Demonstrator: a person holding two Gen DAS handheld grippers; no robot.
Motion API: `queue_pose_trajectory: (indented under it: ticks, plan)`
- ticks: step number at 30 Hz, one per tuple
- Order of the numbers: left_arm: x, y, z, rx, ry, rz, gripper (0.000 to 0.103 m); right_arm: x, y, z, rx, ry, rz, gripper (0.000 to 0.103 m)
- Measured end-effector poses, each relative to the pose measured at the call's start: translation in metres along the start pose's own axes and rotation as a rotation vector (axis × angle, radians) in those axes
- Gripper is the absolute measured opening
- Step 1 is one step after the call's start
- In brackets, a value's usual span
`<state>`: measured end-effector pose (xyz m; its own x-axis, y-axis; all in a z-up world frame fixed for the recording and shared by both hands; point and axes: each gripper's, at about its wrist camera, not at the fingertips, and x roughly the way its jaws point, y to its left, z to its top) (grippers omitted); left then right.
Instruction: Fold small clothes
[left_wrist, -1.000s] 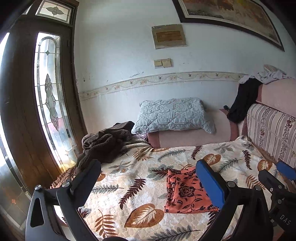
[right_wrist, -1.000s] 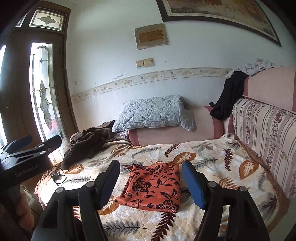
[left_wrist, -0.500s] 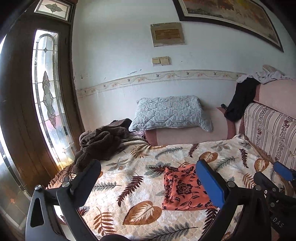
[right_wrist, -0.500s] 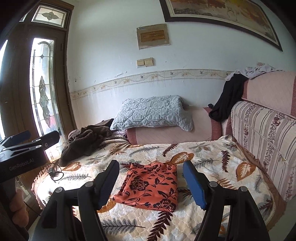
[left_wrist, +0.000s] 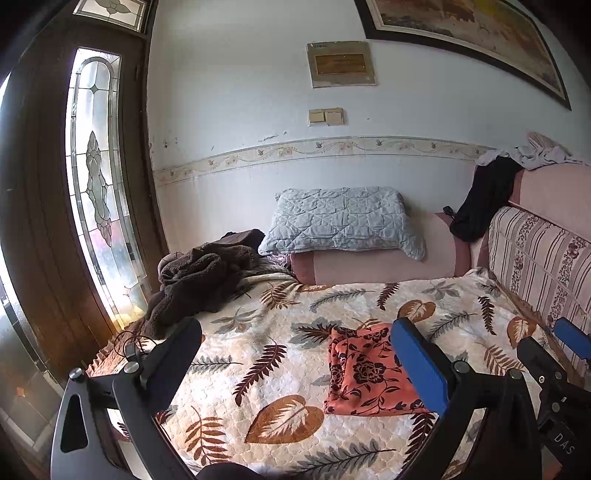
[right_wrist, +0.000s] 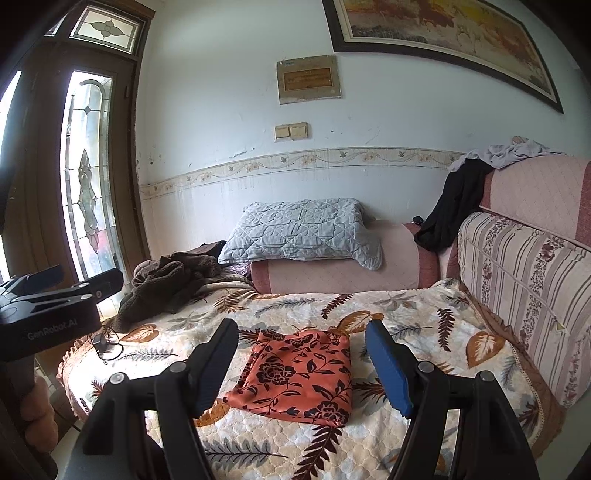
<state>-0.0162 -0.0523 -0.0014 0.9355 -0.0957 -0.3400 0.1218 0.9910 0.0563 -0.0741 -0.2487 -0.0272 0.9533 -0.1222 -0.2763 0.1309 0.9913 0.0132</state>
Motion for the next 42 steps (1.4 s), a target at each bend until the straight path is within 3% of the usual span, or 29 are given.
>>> queue_pose_trajectory:
  ticks: [14, 42]
  plan:
    - [-0.007, 0.012, 0.004, -0.023, -0.02, 0.009, 0.102, -0.007, 0.006, 0.003, -0.007, -0.016, 0.001, 0.075]
    - [-0.061, 0.04, 0.019, -0.063, -0.119, -0.009, 0.102, -0.041, 0.032, 0.024, -0.026, -0.076, -0.028, 0.075]
